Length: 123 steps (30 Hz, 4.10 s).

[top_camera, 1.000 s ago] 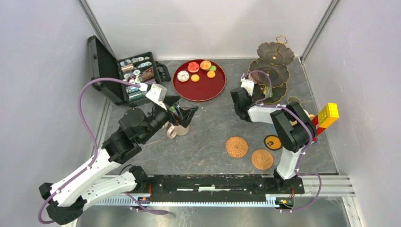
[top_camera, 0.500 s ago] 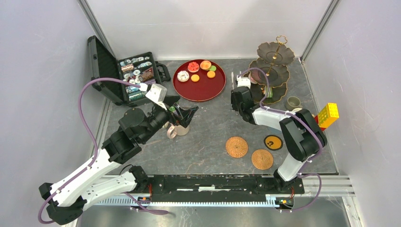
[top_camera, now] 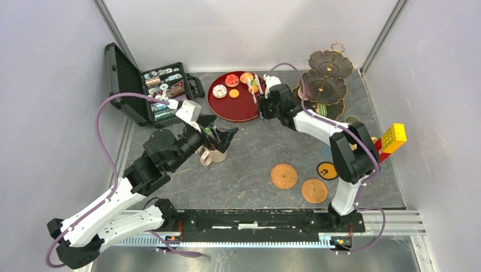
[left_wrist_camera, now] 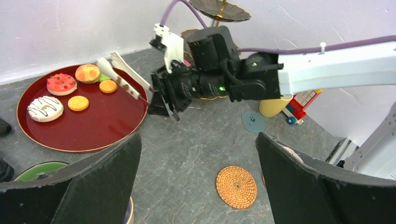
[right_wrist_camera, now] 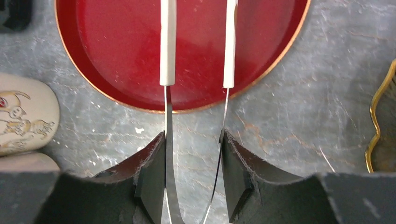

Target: Serve the afternoon tea

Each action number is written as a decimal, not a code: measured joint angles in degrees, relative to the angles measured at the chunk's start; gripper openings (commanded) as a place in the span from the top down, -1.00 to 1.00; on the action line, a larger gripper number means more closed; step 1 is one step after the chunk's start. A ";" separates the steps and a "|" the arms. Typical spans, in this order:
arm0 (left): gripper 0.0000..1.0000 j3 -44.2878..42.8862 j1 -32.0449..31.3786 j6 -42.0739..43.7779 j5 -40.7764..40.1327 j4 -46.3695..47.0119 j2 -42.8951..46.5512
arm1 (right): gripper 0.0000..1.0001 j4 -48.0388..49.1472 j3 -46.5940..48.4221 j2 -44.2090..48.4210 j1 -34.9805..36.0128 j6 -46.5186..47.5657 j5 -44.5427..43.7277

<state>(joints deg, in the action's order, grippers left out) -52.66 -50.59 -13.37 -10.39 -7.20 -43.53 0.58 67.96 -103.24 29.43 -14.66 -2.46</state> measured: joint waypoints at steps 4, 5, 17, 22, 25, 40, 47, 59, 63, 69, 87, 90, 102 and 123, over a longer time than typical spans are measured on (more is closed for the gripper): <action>-1.00 0.00 0.00 0.00 0.00 0.00 0.00 | 0.05 -4.07 7.96 -4.55 0.48 0.17 1.18; -1.00 0.00 0.00 0.00 0.00 0.00 0.00 | 0.05 -5.42 9.46 -5.57 0.57 0.17 1.14; -1.00 0.00 0.07 0.00 -0.07 0.00 0.02 | 0.03 -19.74 30.91 -20.61 0.74 1.57 -4.42; -1.00 0.00 0.11 0.00 -0.04 0.00 0.02 | 0.00 -22.47 35.58 -23.41 0.74 2.03 -6.10; -1.00 0.00 0.11 0.00 -0.07 0.02 0.02 | -0.02 -23.39 36.94 -24.50 0.74 2.16 -6.75; -1.00 0.00 0.11 0.00 -0.04 0.00 0.00 | -0.06 -24.70 39.26 -27.82 0.74 2.99 -6.93; -1.00 0.00 0.11 0.00 -0.04 0.02 -0.04 | -0.08 -24.57 40.76 -28.72 0.74 3.04 -7.96; -1.00 0.00 0.11 0.00 -0.04 0.00 -0.26 | -0.12 -22.82 43.50 -32.04 0.74 3.06 -9.40; -1.00 0.00 0.11 0.00 -0.04 0.00 -0.26 | -0.12 -20.79 43.50 -32.04 0.74 3.23 -9.77; -1.00 0.00 0.11 0.00 -0.04 0.00 -0.26 | -0.01 -18.71 43.50 -32.06 0.74 3.61 -10.16; -1.00 0.00 0.11 0.00 -0.02 0.00 -0.26 | 0.91 -13.38 34.05 -28.35 0.85 4.11 -10.10; -1.00 0.00 0.11 0.00 -0.02 0.00 -0.26 | 0.98 -11.80 29.38 -24.50 0.85 4.11 -9.66; -1.00 0.00 0.11 0.00 0.02 0.00 -0.22 | 1.00 -5.40 12.68 -9.60 0.85 3.98 -5.51; -1.00 0.00 0.11 0.00 0.02 0.02 0.59 | 1.00 2.43 -31.58 32.98 -3.96 -0.68 -2.45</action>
<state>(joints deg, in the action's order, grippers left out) -52.66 -50.48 -13.37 -10.37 -7.18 -42.94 3.01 36.38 -70.26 25.47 -15.33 -4.91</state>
